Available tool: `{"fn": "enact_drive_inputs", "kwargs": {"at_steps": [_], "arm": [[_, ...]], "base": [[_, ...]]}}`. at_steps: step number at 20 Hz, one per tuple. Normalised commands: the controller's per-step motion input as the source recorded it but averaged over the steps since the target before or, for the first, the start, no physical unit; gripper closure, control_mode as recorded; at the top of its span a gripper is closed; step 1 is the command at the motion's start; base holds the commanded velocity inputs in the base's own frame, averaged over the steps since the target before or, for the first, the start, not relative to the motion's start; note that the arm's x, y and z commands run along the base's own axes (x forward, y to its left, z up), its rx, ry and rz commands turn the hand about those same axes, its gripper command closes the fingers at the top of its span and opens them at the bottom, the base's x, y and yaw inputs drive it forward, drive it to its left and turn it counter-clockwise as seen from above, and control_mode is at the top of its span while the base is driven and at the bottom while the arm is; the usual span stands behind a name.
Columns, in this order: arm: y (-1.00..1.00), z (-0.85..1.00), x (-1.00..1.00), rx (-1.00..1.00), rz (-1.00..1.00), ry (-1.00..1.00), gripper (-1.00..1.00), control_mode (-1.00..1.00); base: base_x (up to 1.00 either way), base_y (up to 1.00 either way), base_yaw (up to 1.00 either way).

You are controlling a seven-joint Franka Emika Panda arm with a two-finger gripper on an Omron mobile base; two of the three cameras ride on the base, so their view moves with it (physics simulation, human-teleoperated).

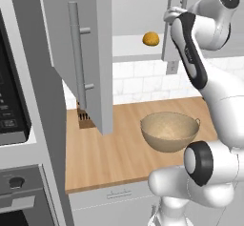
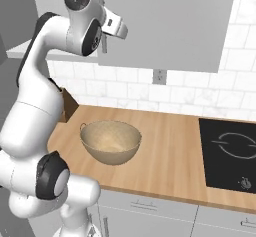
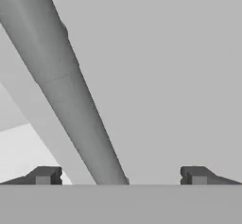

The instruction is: Open the cabinet, pick up the bread from the cabinet and place it in the basket. Then move the basket to the dining counter.

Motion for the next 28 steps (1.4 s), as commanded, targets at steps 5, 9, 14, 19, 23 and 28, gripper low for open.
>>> {"fn": "enact_drive_inputs", "kwargs": {"at_steps": [5,9,14,19,23,28], "arm": [[0.00,-0.20,0.30,-0.02,0.02,-0.01,1.00,-1.00],[0.00,-0.01,0.05,0.00,0.00,-0.01,1.00,-1.00],[-0.02,0.00,-0.06,0.00,0.00,-0.01,1.00,-1.00],[-0.17,0.02,-0.49,0.00,0.00,0.00,1.00,-1.00],[-0.41,0.12,-0.74,0.00,0.01,0.00,1.00,-1.00],[-0.62,0.18,-0.76,0.00,0.00,0.00,1.00,-1.00]], "base": [[0.00,0.00,0.00],[0.00,0.00,0.00],[0.00,0.00,0.00],[0.00,0.00,0.00],[0.00,0.00,0.00],[0.00,0.00,0.00]]}}
